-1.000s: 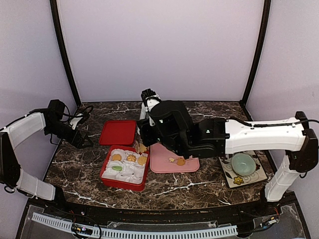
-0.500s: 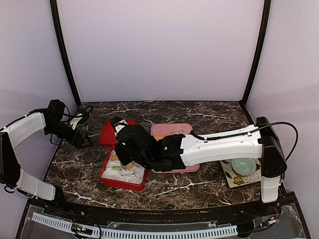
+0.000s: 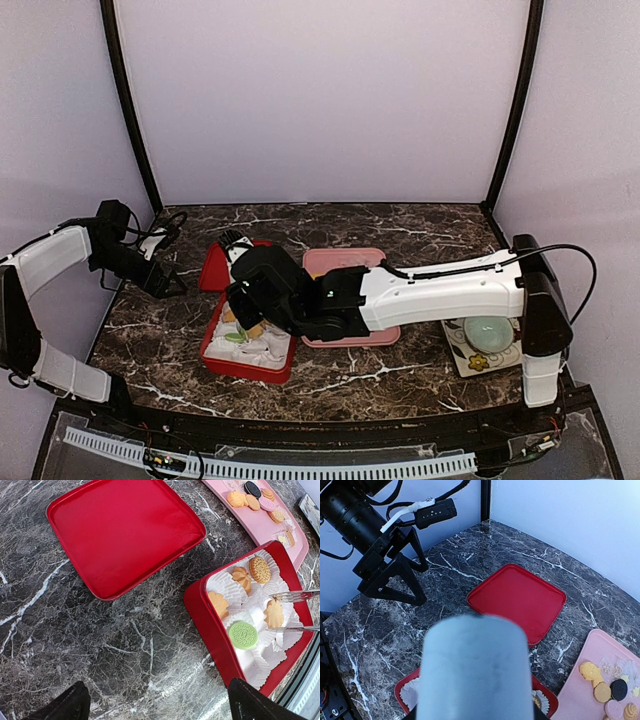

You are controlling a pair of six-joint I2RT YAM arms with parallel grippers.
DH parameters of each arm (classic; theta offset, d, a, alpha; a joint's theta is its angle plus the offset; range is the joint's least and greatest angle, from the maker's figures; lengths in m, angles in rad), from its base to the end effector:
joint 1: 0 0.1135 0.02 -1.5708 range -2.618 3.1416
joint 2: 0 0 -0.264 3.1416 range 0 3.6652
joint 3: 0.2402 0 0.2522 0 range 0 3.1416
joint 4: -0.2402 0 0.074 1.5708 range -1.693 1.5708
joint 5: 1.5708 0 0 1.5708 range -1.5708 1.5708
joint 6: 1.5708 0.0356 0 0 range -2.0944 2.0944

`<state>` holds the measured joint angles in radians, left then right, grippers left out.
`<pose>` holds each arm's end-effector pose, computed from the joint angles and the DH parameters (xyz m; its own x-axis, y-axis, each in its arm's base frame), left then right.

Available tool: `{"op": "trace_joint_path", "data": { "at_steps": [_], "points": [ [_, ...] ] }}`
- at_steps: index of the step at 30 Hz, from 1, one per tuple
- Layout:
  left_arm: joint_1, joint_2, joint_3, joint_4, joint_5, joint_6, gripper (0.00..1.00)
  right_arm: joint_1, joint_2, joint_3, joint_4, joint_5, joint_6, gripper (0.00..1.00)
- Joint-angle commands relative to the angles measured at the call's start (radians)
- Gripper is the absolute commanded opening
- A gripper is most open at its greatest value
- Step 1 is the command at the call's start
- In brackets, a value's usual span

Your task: Pack the cookies

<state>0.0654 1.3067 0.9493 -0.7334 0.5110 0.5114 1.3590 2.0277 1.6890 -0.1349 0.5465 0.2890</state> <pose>0.2507 -0.0010 0.2457 -0.6895 0.3826 -0.6150 0.5800 0.8003 -0.1523 0.1191 0.4657 0.2780 -0.3022 -0.2474 -0.9206 -0.6801 0.7326 0.0264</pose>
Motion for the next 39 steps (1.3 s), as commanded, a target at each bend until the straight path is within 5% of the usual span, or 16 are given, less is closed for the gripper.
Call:
{"op": "trace_joint_path", "data": {
  "at_steps": [1, 15, 26, 39],
  "points": [
    [0.006, -0.024, 0.001, -0.012, 0.003, 0.000, 0.99, -0.005, 0.000, 0.022, 0.046, -0.001, 0.007, 0.42],
    [0.007, -0.030, -0.002, -0.015, 0.004, 0.001, 0.99, -0.046, -0.145, -0.099, 0.068, 0.060, 0.026, 0.45],
    [0.007, -0.024, 0.002, -0.013, 0.011, -0.001, 0.99, -0.230, -0.420, -0.410, 0.063, 0.154, 0.068, 0.45],
    [0.007, -0.015, 0.021, -0.018, 0.004, -0.002, 0.99, -0.388, -0.448, -0.565, 0.074, 0.126, 0.108, 0.44]
  ]
}}
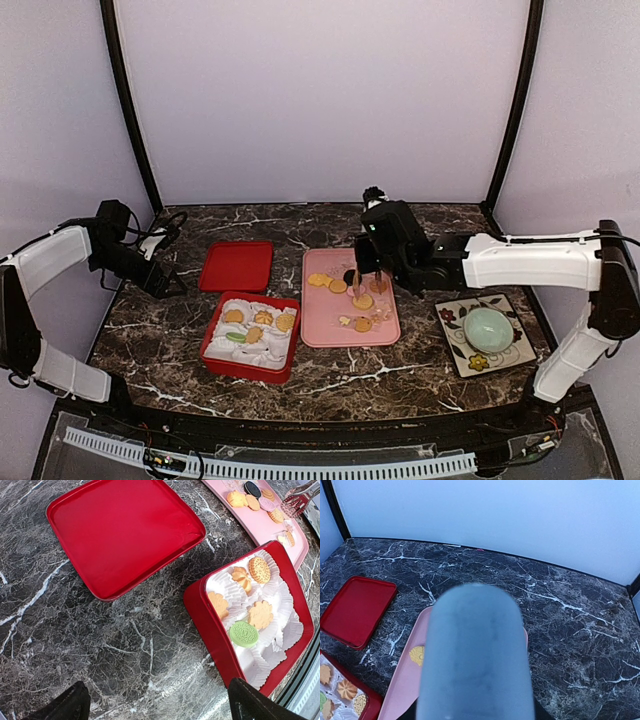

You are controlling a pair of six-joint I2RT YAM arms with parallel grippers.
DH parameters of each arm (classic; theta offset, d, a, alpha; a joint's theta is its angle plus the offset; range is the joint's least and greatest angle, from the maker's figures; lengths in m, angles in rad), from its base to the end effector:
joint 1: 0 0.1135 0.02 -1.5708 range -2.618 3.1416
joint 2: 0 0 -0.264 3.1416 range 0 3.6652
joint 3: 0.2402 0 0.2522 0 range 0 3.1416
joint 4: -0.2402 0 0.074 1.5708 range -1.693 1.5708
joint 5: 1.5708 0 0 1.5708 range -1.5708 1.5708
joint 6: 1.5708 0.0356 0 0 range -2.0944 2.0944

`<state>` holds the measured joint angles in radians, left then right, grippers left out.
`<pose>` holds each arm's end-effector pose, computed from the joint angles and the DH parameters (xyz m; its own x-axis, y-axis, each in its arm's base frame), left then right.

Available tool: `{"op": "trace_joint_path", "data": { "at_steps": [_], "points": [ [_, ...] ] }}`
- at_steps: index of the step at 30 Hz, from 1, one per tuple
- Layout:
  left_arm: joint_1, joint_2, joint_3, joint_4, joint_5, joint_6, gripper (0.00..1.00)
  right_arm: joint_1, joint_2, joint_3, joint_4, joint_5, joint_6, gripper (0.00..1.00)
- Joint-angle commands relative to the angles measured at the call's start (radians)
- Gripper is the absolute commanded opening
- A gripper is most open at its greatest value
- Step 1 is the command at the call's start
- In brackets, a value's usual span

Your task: Pack the cookies

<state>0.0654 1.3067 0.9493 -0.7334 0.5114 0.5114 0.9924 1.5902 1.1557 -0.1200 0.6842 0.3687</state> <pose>0.2507 -0.0010 0.2457 -0.6894 0.3826 -0.6151 0.5801 0.8001 -0.1526 0.2151 0.2883 0.2753 -0.3965 -0.0964 -0.9130 -0.2275 0.9738 -0.0040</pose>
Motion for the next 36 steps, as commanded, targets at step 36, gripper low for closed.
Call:
{"op": "trace_joint_path", "data": {
  "at_steps": [36],
  "points": [
    [0.007, -0.006, 0.030, -0.023, -0.002, 0.000, 0.99, -0.047, 0.013, -0.084, 0.101, -0.102, 0.059, 0.33]
  ]
}}
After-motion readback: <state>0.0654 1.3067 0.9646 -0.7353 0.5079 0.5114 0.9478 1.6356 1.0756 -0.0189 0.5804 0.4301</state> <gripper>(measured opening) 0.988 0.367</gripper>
